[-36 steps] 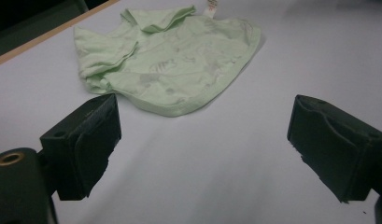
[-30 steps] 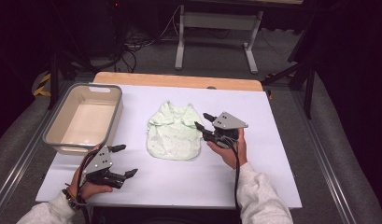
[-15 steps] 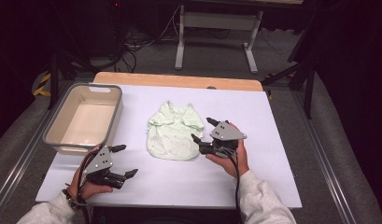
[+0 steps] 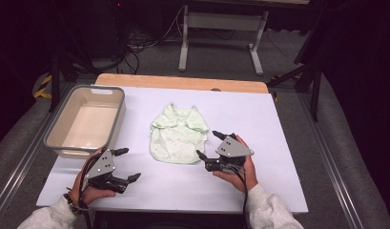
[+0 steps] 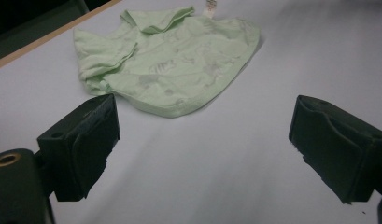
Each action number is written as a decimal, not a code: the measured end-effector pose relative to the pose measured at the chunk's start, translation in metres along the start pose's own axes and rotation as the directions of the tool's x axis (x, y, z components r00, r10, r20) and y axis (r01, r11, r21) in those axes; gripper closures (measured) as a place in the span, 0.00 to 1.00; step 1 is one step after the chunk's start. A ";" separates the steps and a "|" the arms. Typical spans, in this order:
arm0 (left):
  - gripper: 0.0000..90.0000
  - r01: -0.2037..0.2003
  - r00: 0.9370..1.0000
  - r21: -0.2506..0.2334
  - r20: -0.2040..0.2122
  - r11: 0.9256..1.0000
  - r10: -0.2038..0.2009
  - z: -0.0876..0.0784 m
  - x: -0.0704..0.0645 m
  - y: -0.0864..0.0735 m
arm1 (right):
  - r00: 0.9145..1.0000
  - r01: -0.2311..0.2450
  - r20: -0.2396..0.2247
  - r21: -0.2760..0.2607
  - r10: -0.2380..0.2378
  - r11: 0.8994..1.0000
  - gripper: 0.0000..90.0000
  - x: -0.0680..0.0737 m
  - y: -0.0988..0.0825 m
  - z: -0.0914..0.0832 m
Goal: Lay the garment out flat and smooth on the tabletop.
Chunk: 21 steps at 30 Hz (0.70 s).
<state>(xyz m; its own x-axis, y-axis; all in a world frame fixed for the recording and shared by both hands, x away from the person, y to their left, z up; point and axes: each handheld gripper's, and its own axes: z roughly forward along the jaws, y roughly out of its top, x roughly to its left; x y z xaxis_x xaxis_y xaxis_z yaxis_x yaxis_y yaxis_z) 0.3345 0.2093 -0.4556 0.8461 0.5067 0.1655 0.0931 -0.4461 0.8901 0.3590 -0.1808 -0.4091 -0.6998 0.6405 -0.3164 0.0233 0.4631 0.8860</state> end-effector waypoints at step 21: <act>0.10 0.021 1.000 -0.011 0.006 1.000 -0.020 0.001 0.004 -0.001 | 0.999 -0.040 0.038 0.068 0.037 0.997 0.16 0.004 -0.045 -0.030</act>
<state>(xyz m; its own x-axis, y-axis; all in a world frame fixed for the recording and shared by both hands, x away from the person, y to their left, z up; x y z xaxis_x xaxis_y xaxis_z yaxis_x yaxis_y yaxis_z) 0.3381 0.2112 -0.4559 0.8472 0.5112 0.1447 0.1046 -0.4275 0.8979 0.3339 -0.2173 -0.4399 -0.6708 0.6800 -0.2960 0.0995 0.4781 0.8727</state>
